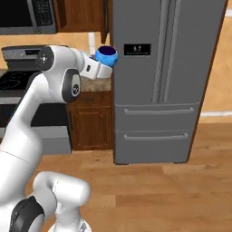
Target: Gather all objects into one cabinet and sort the glasses and bowls to opposite sides.
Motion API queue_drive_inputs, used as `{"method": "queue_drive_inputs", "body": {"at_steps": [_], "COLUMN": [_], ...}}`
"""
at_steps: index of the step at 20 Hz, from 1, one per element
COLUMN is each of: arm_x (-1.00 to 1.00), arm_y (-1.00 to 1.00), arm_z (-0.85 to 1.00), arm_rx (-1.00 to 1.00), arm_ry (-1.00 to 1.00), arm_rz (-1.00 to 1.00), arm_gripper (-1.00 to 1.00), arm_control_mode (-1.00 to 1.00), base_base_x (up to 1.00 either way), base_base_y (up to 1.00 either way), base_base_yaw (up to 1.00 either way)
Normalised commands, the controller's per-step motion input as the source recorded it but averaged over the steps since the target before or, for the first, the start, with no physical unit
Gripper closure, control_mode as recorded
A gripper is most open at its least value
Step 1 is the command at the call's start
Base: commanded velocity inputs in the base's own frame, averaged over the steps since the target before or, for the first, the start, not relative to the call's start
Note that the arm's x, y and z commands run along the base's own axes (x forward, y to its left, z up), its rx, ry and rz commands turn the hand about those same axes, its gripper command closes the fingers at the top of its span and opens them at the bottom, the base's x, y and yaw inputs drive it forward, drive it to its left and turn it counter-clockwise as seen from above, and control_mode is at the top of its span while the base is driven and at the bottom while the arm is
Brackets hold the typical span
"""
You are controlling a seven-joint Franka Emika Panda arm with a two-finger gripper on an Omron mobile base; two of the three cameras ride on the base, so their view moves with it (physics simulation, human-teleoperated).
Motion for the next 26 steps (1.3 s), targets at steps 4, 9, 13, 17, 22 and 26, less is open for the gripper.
{"method": "queue_drive_inputs", "body": {"at_steps": [4, 9, 13, 17, 22, 26], "arm_x": [0.0, 0.0, 0.0, 0.0, 0.0, 0.0], "arm_y": [0.0, 0.0, 0.0, 0.0, 0.0, 0.0], "arm_z": [0.0, 0.0, 0.0, 0.0, 0.0, 0.0], "arm_rx": [0.0, 0.0, 0.0, 0.0, 0.0, 0.0], "arm_ry": [0.0, 0.0, 0.0, 0.0, 0.0, 0.0], "arm_rz": [0.0, 0.0, 0.0, 0.0, 0.0, 0.0], "arm_gripper": [1.0, 1.0, 1.0, 1.0, 1.0, 1.0], "arm_control_mode": [1.0, 1.0, 1.0, 1.0, 1.0, 1.0], "base_base_x": [-0.17, 0.07, 0.07, 0.11, 0.21, 0.29], "base_base_y": [-0.3, -0.42, -0.48, -0.46, -0.58, -0.4], "base_base_yaw": [-0.42, -0.59, -0.76, -0.78, -0.73, -0.77]}}
